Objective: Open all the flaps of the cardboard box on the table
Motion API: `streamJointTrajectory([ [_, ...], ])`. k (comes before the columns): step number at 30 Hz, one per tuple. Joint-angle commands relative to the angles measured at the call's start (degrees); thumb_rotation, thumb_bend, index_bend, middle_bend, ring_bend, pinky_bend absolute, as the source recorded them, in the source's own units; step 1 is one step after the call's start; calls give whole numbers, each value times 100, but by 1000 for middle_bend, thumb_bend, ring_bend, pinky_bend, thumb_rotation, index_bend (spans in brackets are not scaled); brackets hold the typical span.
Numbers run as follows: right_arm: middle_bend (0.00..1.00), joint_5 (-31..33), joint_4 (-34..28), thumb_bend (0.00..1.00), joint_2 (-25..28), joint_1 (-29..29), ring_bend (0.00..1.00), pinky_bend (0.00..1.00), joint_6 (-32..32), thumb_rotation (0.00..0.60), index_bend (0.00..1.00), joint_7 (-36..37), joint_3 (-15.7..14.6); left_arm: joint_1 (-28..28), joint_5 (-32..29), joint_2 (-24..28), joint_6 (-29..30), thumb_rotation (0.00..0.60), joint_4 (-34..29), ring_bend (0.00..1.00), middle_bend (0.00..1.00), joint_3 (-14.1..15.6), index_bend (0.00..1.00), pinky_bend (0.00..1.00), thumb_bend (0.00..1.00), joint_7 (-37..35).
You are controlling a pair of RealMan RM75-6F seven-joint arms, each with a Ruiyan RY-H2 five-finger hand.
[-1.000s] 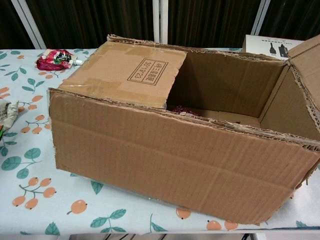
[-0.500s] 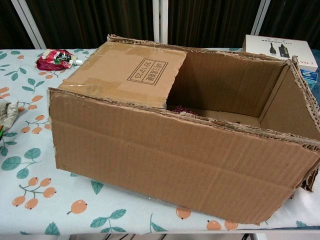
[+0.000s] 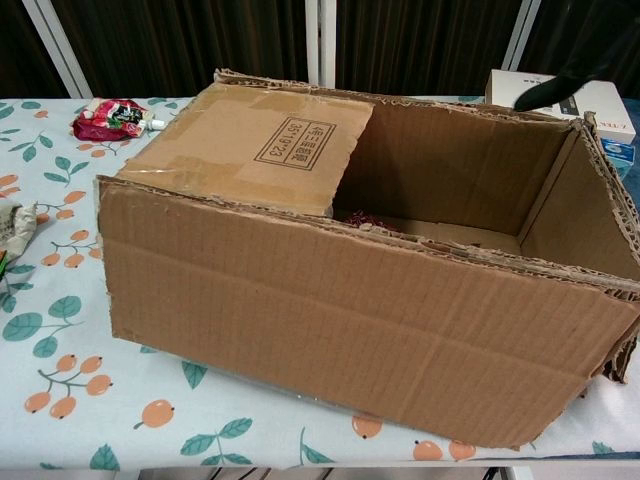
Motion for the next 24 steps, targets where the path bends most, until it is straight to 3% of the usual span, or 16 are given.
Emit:
streamJointTrajectory([
  [1,0,440,417,0,-802,389,0,0,-121,600,0,-438,92,-9,-21,-45,-25,417,46,81,141,-8,118,168,0,-47],
  [12,0,414,1603,0,-2094,718,0,0,-107,600,0,-202,-79,10,-74,-103,-16,411,276,81,141,-26,118,168,0,-262],
  [24,0,-13,2792,29,-3315,906,0,0,486,600,0,421,109,121,77,-108,183,414,399,80,141,30,118,168,0,-364],
])
